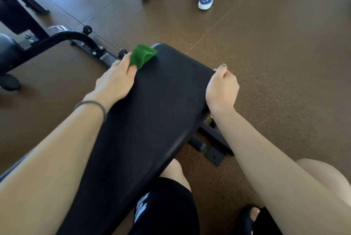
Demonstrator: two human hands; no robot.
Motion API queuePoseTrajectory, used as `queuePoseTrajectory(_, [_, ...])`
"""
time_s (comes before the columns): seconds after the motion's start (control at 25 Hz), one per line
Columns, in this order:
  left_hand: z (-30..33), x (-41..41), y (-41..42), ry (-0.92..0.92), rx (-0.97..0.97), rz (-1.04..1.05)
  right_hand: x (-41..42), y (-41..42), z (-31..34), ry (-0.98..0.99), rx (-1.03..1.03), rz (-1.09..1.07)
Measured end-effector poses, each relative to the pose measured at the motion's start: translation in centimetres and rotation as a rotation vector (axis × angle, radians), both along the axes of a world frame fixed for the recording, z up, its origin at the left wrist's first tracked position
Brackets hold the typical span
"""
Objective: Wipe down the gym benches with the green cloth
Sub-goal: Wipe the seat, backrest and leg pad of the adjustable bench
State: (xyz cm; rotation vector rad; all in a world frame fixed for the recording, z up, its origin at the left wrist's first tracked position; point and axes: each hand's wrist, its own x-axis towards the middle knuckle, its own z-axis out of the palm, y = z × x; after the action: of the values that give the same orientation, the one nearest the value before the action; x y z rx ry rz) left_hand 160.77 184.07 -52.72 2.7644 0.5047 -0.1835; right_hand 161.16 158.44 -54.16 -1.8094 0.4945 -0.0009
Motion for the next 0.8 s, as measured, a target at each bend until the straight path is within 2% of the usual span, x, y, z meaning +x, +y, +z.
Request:
queuePoseTrajectory(0.2, [-1.0, -6.8, -2.5, -0.179, 0.212, -0.071, 0.2, 0.2, -0.3, 0.02, -0.026, -0.029])
queuePoseTrajectory(0.36, [-1.2, 0.6, -4.2, -0.124, 0.162, -0.106, 0.4, 0.3, -0.5, 0.006, -0.034, -0.055])
queuePoseTrajectory(0.48, [-0.3, 5.0, -7.7, -0.126, 0.146, -0.222, 0.2, 0.2, -0.4, -0.001, -0.035, -0.049])
queuePoseTrajectory(0.68, [-1.4, -7.4, -10.2, -0.27, 0.127, -0.481, 0.1, 0.1, -0.5, -0.021, -0.034, -0.047])
queuePoseTrajectory(0.8, [-1.0, -2.5, -9.9, -0.225, 0.122, -0.554, 0.5, 0.1, -0.2, 0.007, -0.021, -0.054])
